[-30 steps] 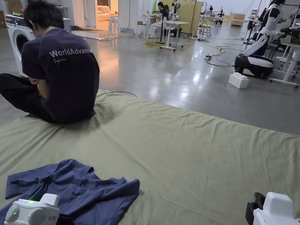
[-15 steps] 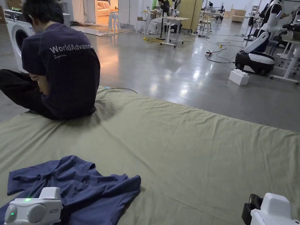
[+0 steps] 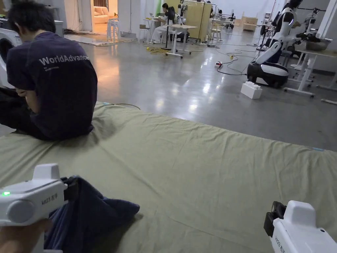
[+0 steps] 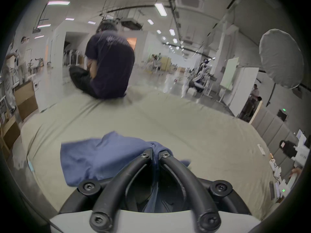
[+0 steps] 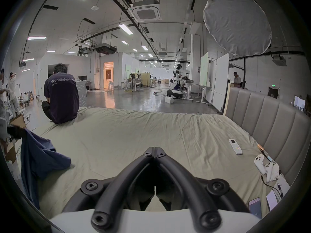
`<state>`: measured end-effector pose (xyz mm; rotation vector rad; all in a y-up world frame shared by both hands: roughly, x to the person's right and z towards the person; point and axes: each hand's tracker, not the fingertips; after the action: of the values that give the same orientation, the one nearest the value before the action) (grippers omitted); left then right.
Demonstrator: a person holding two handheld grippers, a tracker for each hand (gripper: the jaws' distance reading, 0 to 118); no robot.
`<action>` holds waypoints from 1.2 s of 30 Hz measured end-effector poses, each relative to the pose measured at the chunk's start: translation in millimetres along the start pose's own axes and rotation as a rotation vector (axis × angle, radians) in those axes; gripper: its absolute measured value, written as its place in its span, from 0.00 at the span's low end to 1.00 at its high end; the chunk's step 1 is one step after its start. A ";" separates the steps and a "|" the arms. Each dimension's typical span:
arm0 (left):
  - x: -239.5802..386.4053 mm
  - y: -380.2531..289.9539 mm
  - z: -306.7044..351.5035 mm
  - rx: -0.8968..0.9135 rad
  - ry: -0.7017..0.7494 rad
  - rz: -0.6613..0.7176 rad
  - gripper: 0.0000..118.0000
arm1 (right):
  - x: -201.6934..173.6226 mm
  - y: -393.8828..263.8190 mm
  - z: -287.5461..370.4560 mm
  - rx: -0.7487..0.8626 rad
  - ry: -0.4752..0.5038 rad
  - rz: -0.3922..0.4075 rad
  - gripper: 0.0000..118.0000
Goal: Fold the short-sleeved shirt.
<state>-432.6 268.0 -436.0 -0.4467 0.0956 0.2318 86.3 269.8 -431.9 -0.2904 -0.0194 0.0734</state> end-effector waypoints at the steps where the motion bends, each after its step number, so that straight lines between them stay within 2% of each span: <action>1: 18.7 12.5 9.9 0.031 -0.024 -0.005 0.05 | 4.3 1.5 2.0 0.005 -0.004 -0.003 0.00; 8: 113.3 64.6 35.6 0.161 -0.192 -0.062 0.05 | 33.0 6.8 17.5 0.035 -0.046 -0.034 0.00; 16: 227.7 69.9 18.8 0.143 -0.435 -0.126 0.05 | 66.9 5.5 36.1 0.048 -0.105 -0.056 0.00; 20: 294.5 50.9 11.0 0.085 -0.558 -0.157 0.05 | 85.1 3.1 46.8 0.054 -0.141 -0.069 0.00; 26: 370.1 -6.6 -14.3 -0.063 -0.640 -0.227 0.05 | 110.7 -6.7 61.7 0.045 -0.194 -0.079 0.00; 32: 404.5 -79.7 -34.5 -0.225 -0.637 -0.328 0.05 | 126.3 -23.2 67.7 0.009 -0.219 -0.087 0.00; 36: 402.5 -106.0 -41.3 -0.257 -0.627 -0.314 0.07 | 128.3 -30.9 66.0 -0.014 -0.216 -0.087 0.00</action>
<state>-18.4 237.9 -486.1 -0.6184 -0.6210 0.0663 214.4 268.7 -358.7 -0.2946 -0.2470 0.0183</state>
